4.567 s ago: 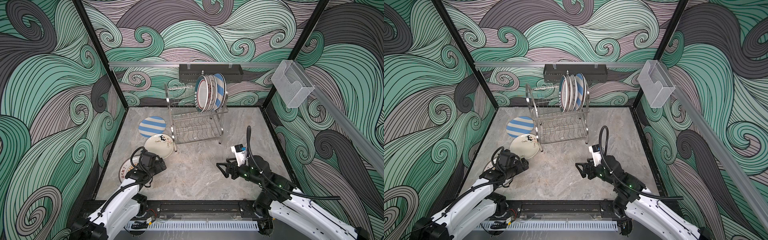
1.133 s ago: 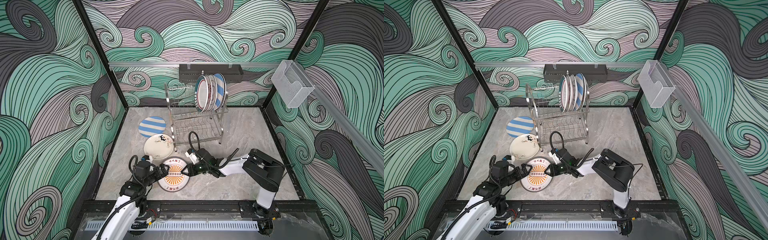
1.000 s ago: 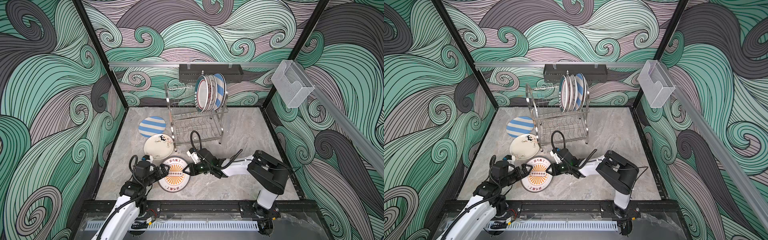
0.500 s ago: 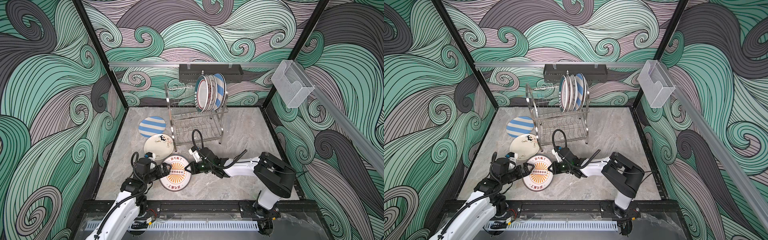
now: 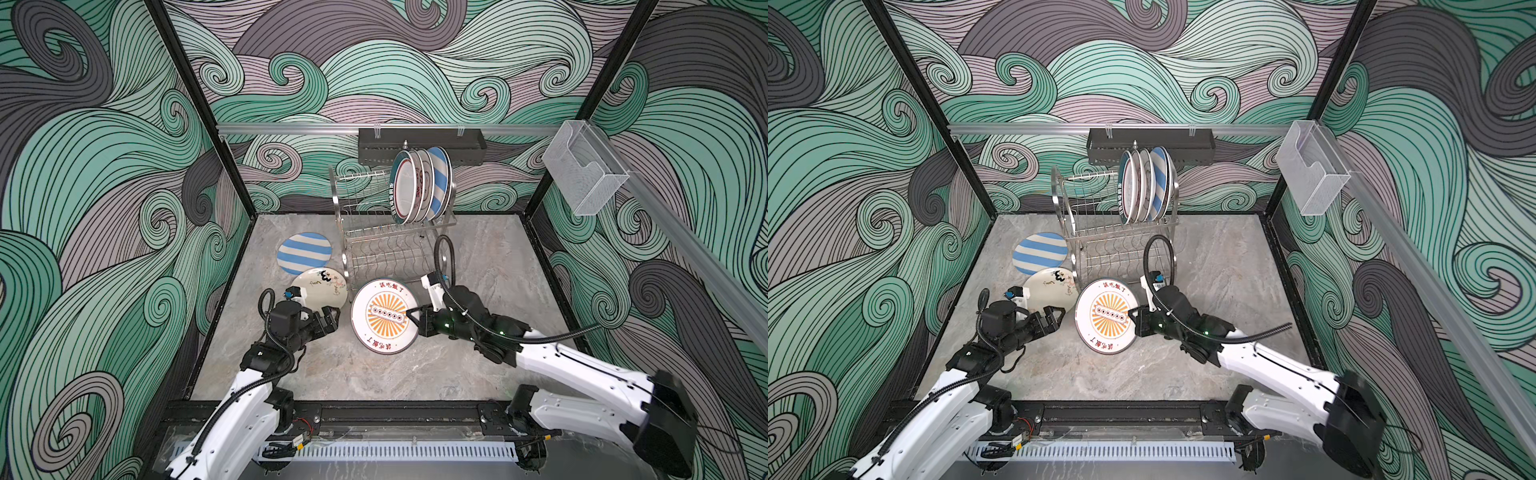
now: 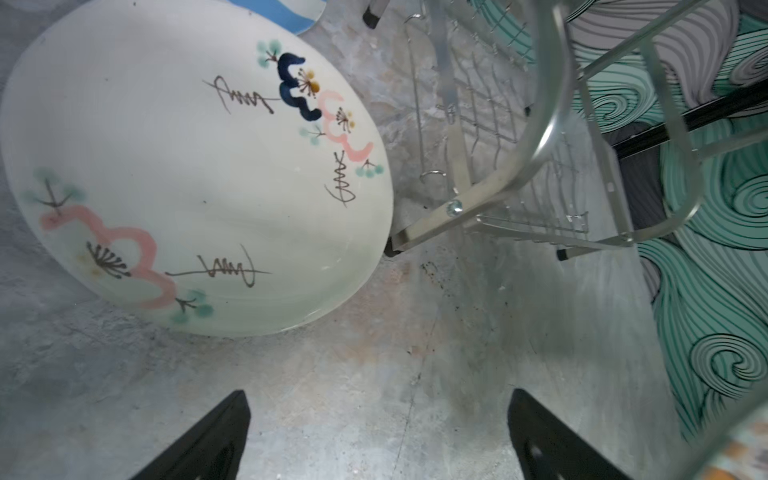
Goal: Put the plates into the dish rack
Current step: 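Lift the sunburst plate upright with the right gripper while the left gripper draws back, then lower the sunburst plate into the rack slot nearest the robot with the right gripper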
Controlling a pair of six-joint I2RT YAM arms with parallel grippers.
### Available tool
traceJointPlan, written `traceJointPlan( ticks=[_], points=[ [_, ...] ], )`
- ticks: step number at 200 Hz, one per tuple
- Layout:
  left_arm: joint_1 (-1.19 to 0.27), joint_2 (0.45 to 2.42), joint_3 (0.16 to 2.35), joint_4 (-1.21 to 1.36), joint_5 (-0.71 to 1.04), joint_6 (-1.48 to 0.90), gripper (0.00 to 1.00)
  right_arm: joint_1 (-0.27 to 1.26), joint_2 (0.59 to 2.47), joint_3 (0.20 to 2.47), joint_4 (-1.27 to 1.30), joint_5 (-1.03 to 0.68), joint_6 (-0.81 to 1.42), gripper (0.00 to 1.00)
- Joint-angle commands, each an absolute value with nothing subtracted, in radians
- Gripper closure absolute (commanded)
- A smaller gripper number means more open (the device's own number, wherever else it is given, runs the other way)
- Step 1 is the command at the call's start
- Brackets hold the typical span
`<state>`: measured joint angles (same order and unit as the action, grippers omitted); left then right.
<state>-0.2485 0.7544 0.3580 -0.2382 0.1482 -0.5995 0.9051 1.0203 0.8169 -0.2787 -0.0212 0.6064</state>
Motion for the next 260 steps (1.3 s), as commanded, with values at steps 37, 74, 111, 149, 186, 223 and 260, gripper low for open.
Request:
traceJointPlan(
  ticks=[37, 74, 111, 149, 186, 223, 260],
  points=[
    [-0.233, 0.833, 0.439, -0.176, 0.096, -0.509, 0.01, 0.933, 1.097, 1.283, -0.574, 0.127, 0.410, 1.00],
    [-0.226, 0.795, 0.342, -0.068, 0.135, -0.458, 0.01, 0.948, 1.201, 1.542, -0.596, 0.272, 0.312, 1.00],
    [-0.222, 0.717, 0.284, -0.041, 0.199, -0.425, 0.02, 0.971, 1.351, 1.785, -0.562, 0.521, 0.196, 1.00],
    [-0.221, 0.645, 0.237, -0.009, 0.188, -0.429, 0.01, 0.983, 1.473, 1.938, -0.484, 0.778, 0.082, 1.00],
    [-0.221, 0.670, 0.236, 0.010, 0.200, -0.431, 0.01, 0.983, 1.614, 2.083, -0.476, 0.965, 0.012, 1.00],
    [-0.220, 0.717, 0.253, 0.012, 0.221, -0.432, 0.01, 0.985, 1.723, 2.188, -0.497, 1.007, 0.023, 1.00],
    [-0.221, 0.721, 0.253, 0.011, 0.227, -0.433, 0.01, 0.982, 1.817, 2.264, -0.492, 1.059, 0.021, 1.00]
  ],
)
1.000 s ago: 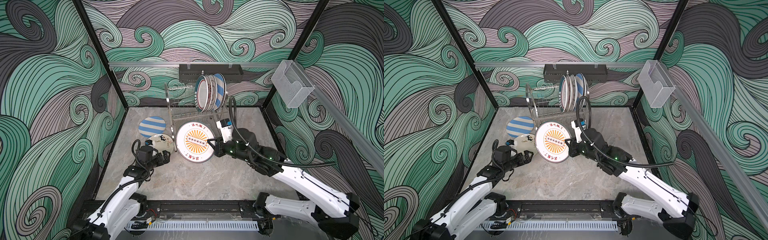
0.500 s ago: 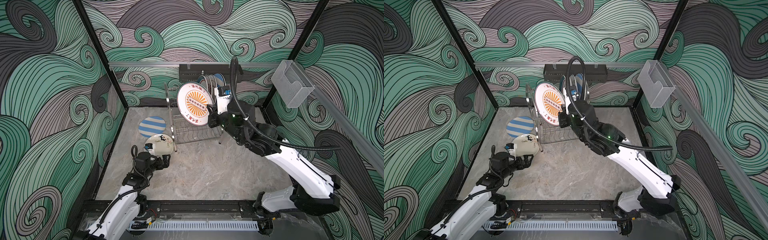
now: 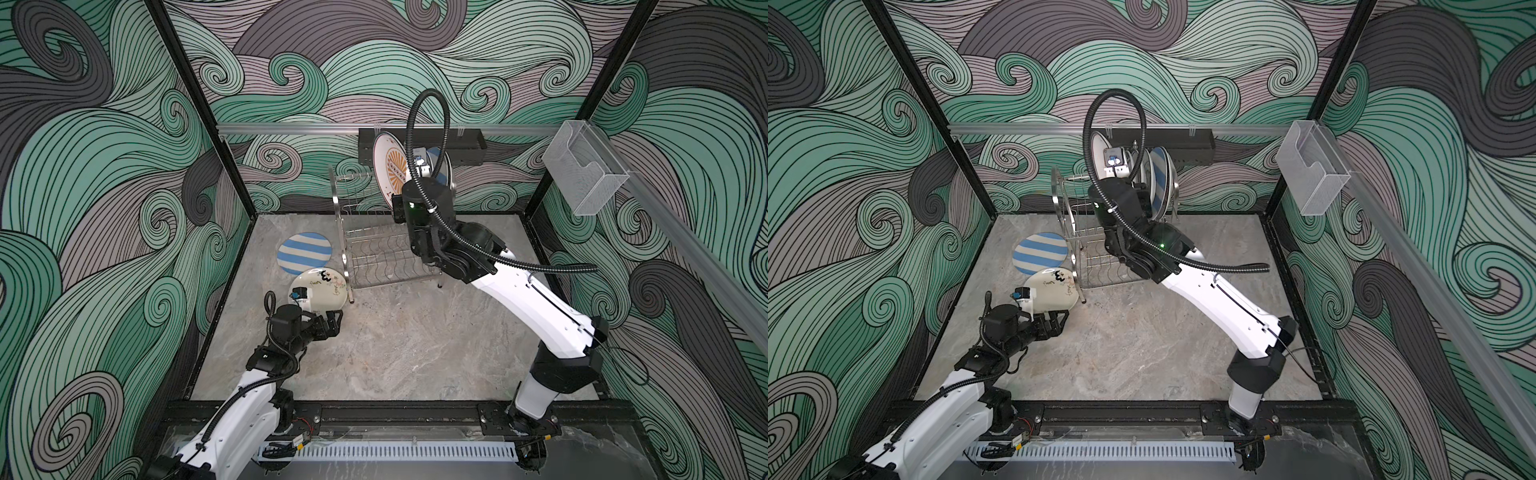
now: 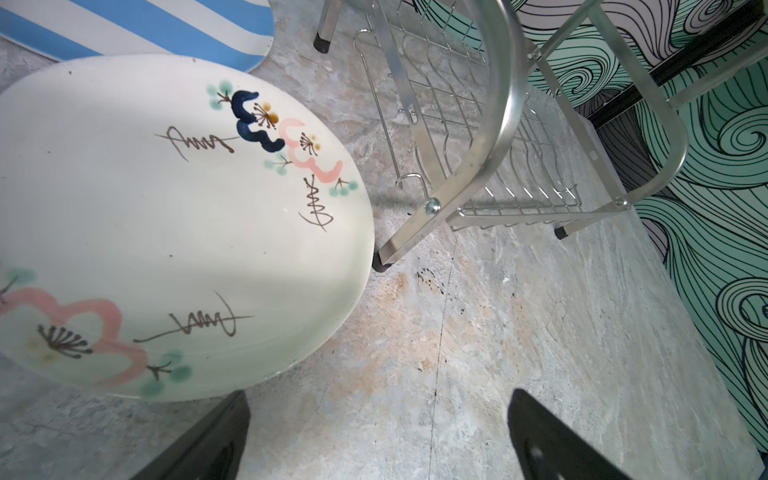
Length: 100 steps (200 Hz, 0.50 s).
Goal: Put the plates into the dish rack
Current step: 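Lower the sunburst plate into the rack slot nearest the robot with the right gripper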
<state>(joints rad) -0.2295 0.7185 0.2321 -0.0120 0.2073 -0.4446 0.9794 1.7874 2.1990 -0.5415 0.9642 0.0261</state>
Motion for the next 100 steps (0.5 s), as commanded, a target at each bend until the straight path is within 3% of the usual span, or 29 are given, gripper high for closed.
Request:
traceJointPlan(
  ticks=[1, 100],
  points=[
    [-0.221, 0.721, 0.253, 0.011, 0.226, -0.433, 0.01, 0.982, 1.820, 2.264, -0.492, 1.060, 0.021, 1.00],
    [-0.221, 0.722, 0.252, 0.014, 0.233, -0.432, 0.01, 0.933, 1.938, 2.314, -0.504, 1.072, 0.086, 1.00]
  ],
)
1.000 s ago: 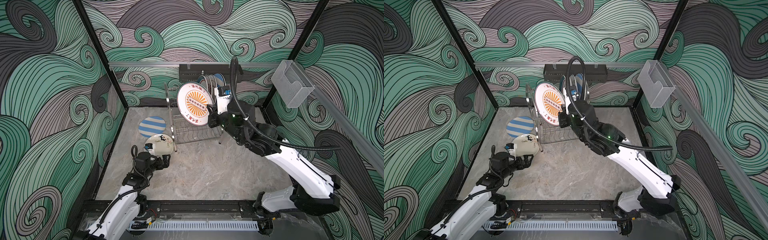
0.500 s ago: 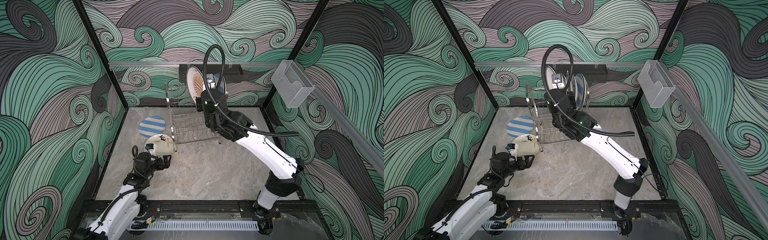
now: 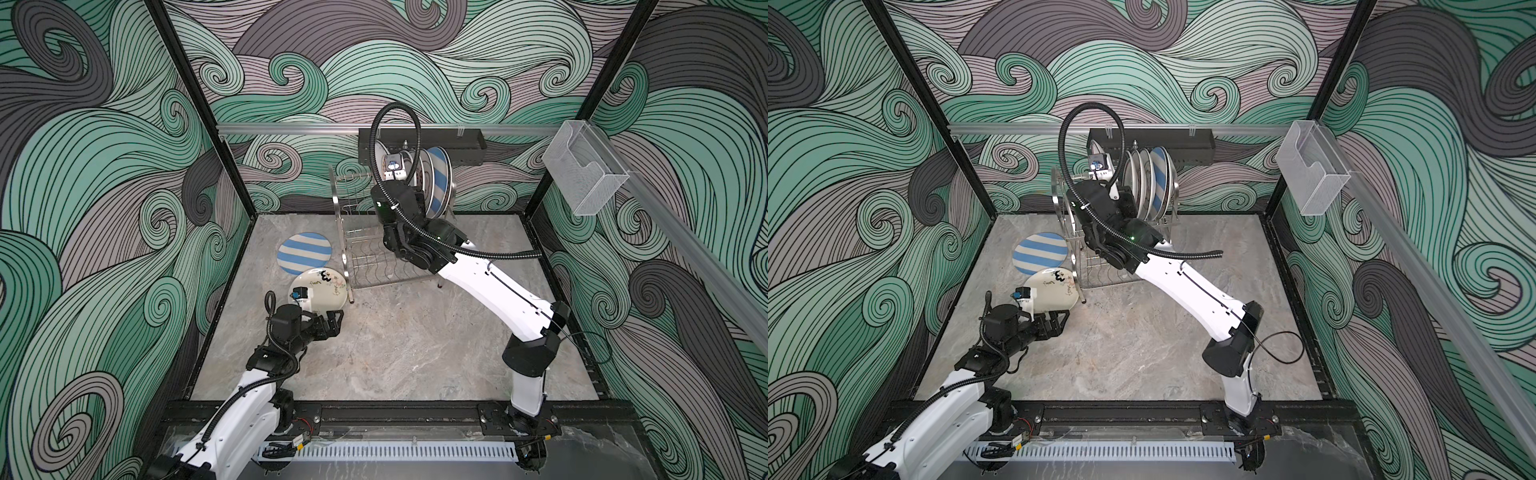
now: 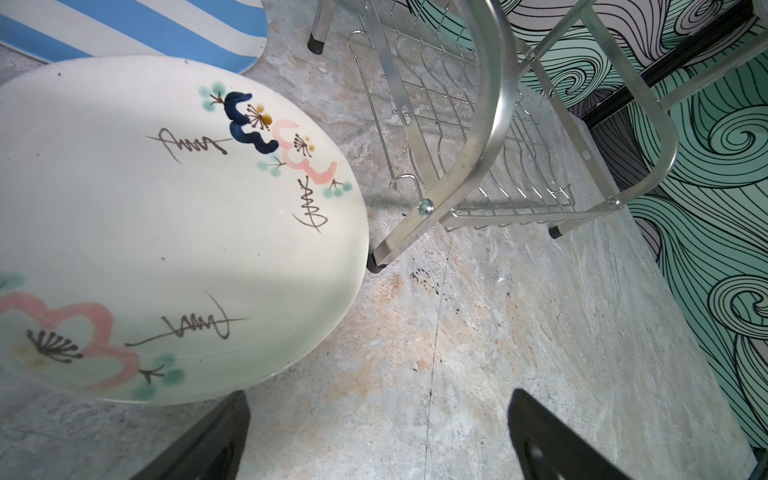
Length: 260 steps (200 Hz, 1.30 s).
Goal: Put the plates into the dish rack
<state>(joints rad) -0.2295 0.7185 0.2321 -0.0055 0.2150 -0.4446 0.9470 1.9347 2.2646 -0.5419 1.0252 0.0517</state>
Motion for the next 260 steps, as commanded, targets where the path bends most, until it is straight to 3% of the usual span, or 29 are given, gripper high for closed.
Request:
traceJointPlan(
  ticks=[1, 190, 260],
  points=[
    [-0.222, 0.722, 0.252, 0.014, 0.233, -0.432, 0.01, 0.933, 1.938, 2.314, -0.504, 1.072, 0.086, 1.00],
    [-0.222, 0.738, 0.258, 0.011, 0.236, -0.431, 0.01, 0.882, 1.965, 2.280, -0.562, 1.016, 0.209, 1.00],
    [-0.221, 0.739, 0.258, 0.012, 0.236, -0.429, 0.01, 0.894, 1.968, 2.352, -0.502, 1.015, 0.112, 1.00]
  ],
)
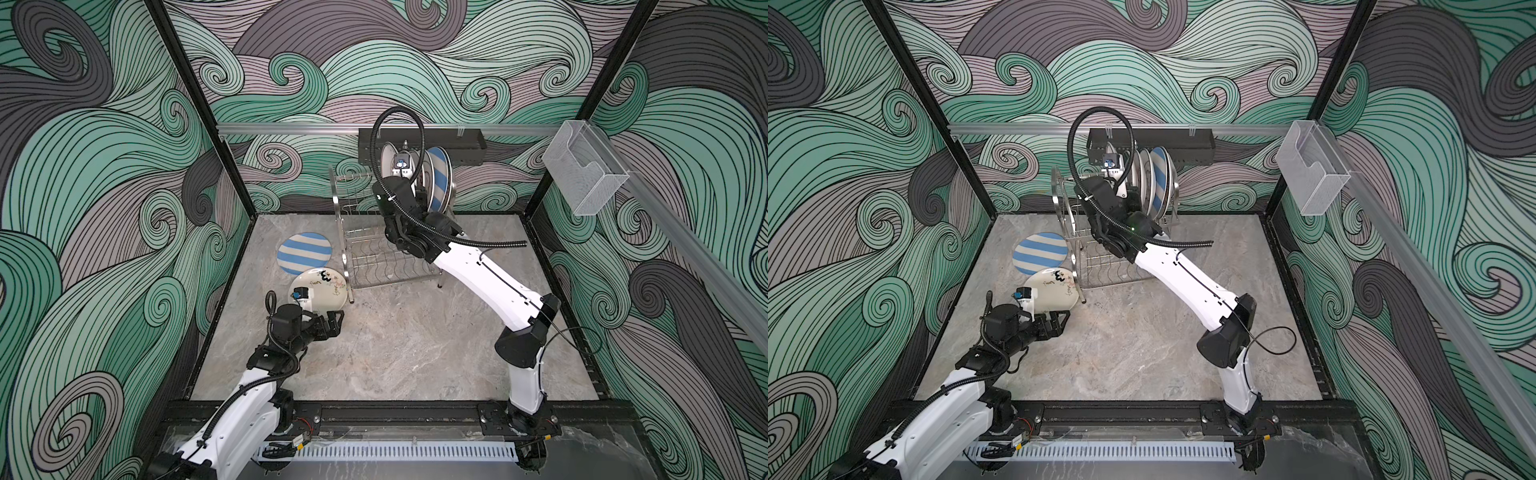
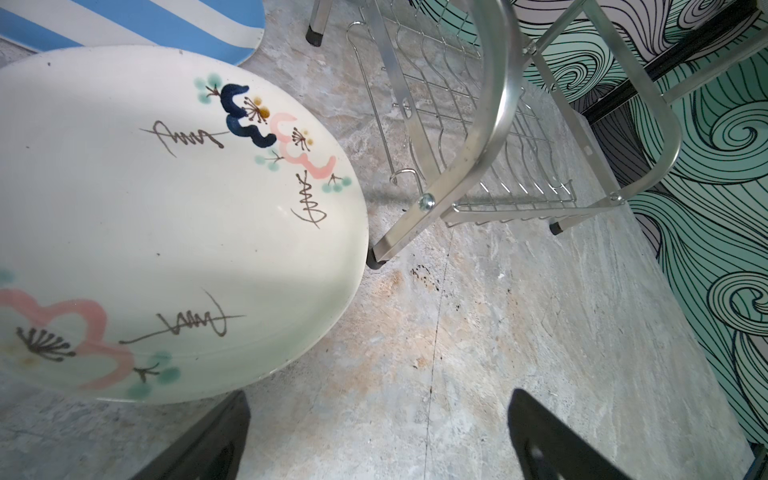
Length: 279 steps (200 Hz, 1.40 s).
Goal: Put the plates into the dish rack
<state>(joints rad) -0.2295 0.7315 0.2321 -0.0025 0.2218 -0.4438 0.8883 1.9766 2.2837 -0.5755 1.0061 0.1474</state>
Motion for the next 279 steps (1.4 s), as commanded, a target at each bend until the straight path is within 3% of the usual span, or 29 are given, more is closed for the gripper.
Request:
traceJointPlan(
  ticks=[1, 256, 279],
  points=[
    [-0.222, 0.738, 0.258, 0.012, 0.236, -0.429, 0.01, 0.894, 1.969, 2.353, -0.503, 1.016, 0.111, 1.00],
    [-0.222, 0.735, 0.258, 0.009, 0.233, -0.428, 0.01, 0.886, 1.994, 2.264, -0.556, 0.985, 0.211, 1.00],
    [-0.222, 0.735, 0.258, 0.009, 0.233, -0.428, 0.01, 0.885, 1.989, 2.262, -0.566, 0.980, 0.215, 0.90]
  ],
)
